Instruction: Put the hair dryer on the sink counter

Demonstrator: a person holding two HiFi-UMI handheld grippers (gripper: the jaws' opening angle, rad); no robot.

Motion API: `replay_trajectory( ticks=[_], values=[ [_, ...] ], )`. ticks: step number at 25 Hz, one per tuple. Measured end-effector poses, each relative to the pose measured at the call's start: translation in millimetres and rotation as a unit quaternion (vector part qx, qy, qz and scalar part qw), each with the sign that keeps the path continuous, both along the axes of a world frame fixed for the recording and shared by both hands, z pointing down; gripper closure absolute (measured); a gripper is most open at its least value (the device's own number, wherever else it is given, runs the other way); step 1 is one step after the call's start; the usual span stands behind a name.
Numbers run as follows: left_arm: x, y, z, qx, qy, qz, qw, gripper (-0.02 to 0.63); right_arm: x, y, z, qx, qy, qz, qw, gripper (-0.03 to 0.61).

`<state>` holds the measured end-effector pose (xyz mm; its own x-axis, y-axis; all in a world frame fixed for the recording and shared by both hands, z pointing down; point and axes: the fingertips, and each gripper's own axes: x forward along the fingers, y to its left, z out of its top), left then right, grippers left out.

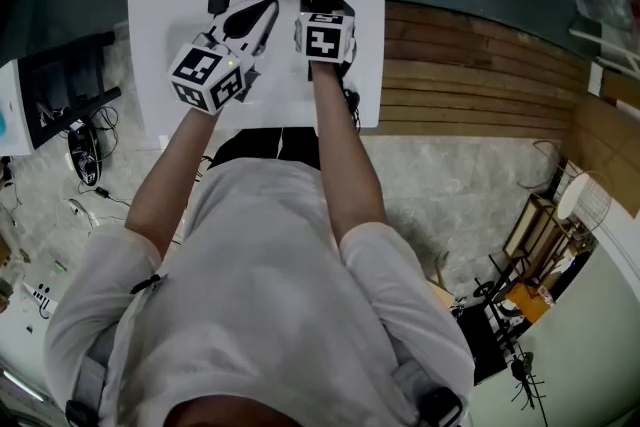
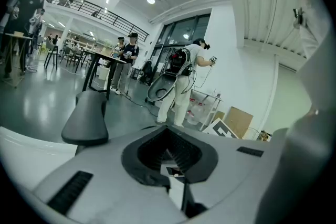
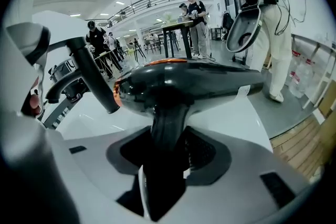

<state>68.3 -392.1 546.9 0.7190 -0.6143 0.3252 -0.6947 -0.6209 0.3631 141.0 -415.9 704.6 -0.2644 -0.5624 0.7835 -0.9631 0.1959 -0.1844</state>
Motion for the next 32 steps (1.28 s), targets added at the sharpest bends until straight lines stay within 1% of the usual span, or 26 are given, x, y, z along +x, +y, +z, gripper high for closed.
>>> replay_trajectory(
  ticks=[2,5,9,13,16,20,25,29,32],
  values=[
    [-0.3,0.4,-0.3,0.0,-0.001,-0.001,1.0,0.615,-0.2,1.9,2.0,-0.008,0.006,-0.008,1.0,0.393],
    [-0.8,1.5,-1.0,0.0,-0.002,-0.002,1.0,0.615,-6.3,-4.3,-4.9,0.01,0.001,-0.028,1.0,0.393],
    [0.0,4.8,-2.5,0.002,-0.004,0.0,1.0,0.615,0.2,-1.0,-1.2,-0.002,0.012,-0.039,0.999,0.391],
    [0.6,6.3,-3.3,0.005,-0.006,-0.001,1.0,0.615,-6.1,-6.8,-12.0,0.024,-0.004,-0.054,0.998,0.383],
    [0.4,9.3,-3.2,0.006,-0.007,0.0,1.0,0.615,-5.2,-4.7,-14.9,0.027,-0.005,-0.056,0.998,0.366],
    [1.8,12.9,-4.4,0.007,-0.009,0.001,0.9999,0.615,3.4,7.1,-10.3,0.01,0.001,-0.052,0.999,0.359],
    [4.1,18.1,-6.6,0.008,-0.01,0.002,0.9999,0.615,7.9,15.1,-20.7,0.02,-0.008,-0.05,0.999,0.354],
    [8.0,23.3,-9.0,0.01,-0.012,0.004,0.9999,0.615,12.1,19.8,-32.3,0.041,-0.018,-0.057,0.997,0.354],
    [12.3,27.2,-10.1,0.01,-0.015,0.006,0.9998,0.615,15.1,24.1,-31.9,0.046,-0.026,-0.064,0.997,0.354]
  ],
)
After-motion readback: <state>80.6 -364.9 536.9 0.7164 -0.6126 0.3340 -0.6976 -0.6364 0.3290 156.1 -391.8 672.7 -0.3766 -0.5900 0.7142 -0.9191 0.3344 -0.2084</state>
